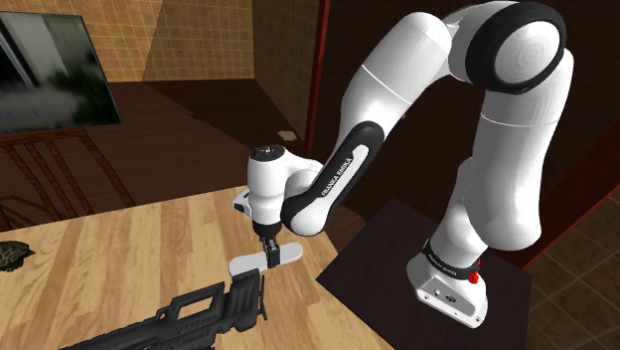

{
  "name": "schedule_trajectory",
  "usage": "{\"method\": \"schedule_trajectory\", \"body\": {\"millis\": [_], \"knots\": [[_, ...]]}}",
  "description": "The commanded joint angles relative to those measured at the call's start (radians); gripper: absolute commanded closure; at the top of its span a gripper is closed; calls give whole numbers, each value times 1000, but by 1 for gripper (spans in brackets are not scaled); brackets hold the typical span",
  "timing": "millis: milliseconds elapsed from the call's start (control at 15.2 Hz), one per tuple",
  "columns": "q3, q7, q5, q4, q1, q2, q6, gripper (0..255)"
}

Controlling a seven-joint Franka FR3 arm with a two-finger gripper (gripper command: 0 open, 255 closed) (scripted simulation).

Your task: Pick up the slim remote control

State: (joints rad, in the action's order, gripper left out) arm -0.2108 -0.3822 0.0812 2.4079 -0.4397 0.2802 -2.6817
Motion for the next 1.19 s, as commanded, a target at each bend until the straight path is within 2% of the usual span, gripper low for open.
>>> {"method": "schedule_trajectory", "body": {"millis": [0,330,396,990,1122], "knots": [[6,6,12,-4,-5,28,-24,0],[22,21,33,-12,-16,79,-66,0],[22,21,33,-12,-17,79,-67,255],[22,21,33,-12,-16,79,-66,255],[13,13,22,-7,-10,51,-43,255]]}}
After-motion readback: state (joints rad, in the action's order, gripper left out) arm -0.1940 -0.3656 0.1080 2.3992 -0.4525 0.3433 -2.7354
